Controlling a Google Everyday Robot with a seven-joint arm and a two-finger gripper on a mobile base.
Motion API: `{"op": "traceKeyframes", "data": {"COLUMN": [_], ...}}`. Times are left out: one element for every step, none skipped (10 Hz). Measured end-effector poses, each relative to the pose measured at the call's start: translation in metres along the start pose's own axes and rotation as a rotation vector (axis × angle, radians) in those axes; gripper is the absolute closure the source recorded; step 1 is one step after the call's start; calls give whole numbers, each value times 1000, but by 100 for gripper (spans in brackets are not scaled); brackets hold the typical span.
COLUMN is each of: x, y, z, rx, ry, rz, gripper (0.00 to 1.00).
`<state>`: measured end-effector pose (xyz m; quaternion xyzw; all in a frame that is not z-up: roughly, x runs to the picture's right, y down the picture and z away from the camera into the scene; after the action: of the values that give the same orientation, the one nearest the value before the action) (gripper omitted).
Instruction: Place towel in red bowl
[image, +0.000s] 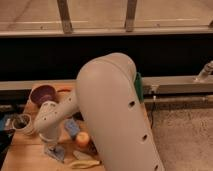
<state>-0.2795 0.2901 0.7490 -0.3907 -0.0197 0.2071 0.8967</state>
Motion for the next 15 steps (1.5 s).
{"op": "traceKeyframes", "data": {"x": [-2,-3,-6,-8,-11,-13,-14,-12,-9,-2,13,32,51,78,101], "y": [-3,-6,-10,-16,-22,-32,-49,-68,-86,-107,-136,-158,-171,-183,-190], "z": [-10,-18,-37,-59,-79,-104,-133,-152,-166,-179,-192,-199,-203,-204,-200], "rx": [6,11,24,37,52,75,112,146,171,195,219,231,237,240,235], "ry": [-21,-34,-60,-87,-111,-135,-155,-165,-178,-193,-210,-219,-223,-225,-229], "rz": [3,1,-1,-1,1,5,16,35,56,91,149,204,249,305,359], "gripper": [100,100,100,100,100,100,100,100,100,100,100,100,100,100,100]}}
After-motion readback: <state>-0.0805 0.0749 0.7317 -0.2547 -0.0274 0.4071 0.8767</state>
